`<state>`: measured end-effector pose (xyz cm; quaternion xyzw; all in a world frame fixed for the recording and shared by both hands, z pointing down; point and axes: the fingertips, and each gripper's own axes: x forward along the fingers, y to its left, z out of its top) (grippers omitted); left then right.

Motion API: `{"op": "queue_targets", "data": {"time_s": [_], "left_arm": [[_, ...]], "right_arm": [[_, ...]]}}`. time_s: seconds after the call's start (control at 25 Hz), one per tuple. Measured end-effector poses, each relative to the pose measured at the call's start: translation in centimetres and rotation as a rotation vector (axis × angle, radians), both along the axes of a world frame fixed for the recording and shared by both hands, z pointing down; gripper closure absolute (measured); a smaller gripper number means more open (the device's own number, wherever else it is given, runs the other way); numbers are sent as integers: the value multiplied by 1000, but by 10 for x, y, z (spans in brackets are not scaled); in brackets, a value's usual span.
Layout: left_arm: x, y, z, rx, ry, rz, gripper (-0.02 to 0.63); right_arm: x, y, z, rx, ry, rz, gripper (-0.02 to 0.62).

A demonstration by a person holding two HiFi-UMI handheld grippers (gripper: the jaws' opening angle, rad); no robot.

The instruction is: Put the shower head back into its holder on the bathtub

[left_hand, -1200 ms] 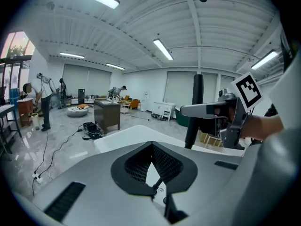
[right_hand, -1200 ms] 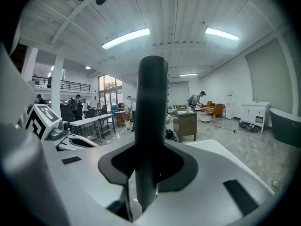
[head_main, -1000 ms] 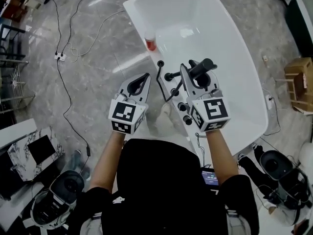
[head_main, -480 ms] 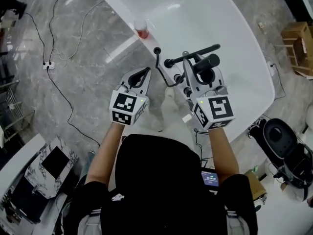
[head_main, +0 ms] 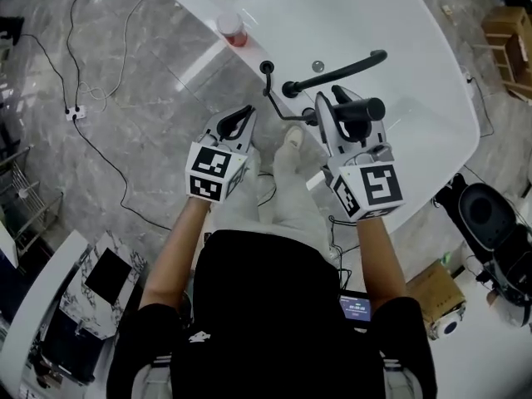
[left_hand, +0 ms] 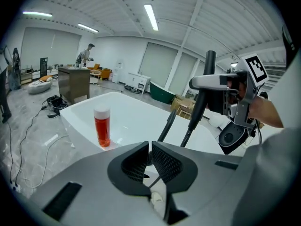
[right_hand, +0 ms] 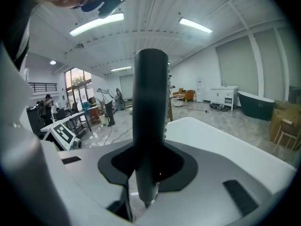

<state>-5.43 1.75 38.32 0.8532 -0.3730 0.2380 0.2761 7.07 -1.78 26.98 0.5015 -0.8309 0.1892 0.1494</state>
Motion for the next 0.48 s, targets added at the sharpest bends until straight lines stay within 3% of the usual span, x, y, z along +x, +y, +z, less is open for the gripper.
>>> {"op": "queue_targets", "data": {"time_s": [0.2,0.32,0.48], "left_arm": [[1,4,40,-58,-10,1,587],[5,7,71,-89,-12,25,521],[10,7,106,-118,-15,42,488]], "right_arm": [[4,2,23,-13,-33,15,482],[6,2,35,-15,-43,19,482],[11,3,54,-29,-52,31,482]]}}
